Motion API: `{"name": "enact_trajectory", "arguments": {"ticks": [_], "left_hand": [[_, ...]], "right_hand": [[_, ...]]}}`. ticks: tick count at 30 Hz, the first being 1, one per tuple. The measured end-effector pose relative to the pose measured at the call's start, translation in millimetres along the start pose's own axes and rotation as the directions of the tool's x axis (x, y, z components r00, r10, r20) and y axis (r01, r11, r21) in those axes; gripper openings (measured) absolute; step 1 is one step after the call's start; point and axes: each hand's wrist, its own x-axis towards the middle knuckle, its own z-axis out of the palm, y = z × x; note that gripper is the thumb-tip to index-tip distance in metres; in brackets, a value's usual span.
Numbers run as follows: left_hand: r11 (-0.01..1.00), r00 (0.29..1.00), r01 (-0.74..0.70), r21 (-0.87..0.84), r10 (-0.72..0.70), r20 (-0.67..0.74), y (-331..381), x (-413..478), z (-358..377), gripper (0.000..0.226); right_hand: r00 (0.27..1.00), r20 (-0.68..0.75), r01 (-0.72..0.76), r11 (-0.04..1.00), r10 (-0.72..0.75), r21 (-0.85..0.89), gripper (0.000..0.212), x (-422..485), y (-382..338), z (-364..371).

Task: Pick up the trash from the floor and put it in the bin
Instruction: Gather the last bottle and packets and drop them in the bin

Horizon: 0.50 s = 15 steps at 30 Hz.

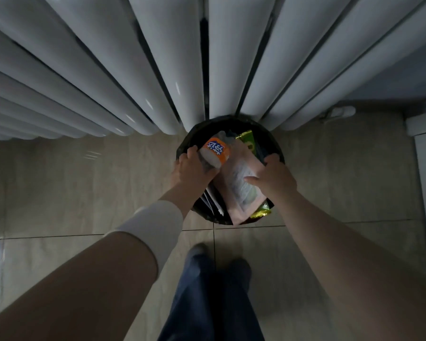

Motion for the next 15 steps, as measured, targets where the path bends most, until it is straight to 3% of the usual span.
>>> {"name": "enact_trajectory", "arguments": {"ticks": [4, 7, 11, 15], "left_hand": [[0.99, 0.999, -0.032, 0.138, 0.037, -0.03, -1, -15, -7, 0.08], [0.958, 0.986, -0.126, 0.257, 0.148, -0.071, 8, -22, -15, 0.073], [0.844, 0.946, -0.246, 0.477, 0.316, -0.072, 22, -26, -27, 0.062], [0.708, 0.925, -0.295, 0.642, 0.38, 0.006, 25, -46, -33, 0.055]], "right_hand": [[0.995, -0.08, 0.052, 0.989, -0.064, -0.14, 0.075, -13, -4, -5], [0.979, -0.119, 0.13, 0.952, -0.168, -0.277, 0.073, -26, -3, -11], [0.941, -0.106, 0.241, 0.855, -0.322, -0.459, 0.063, -42, -3, -17], [0.895, -0.019, 0.355, 0.736, -0.446, -0.576, 0.059, -66, 3, -20]]}}
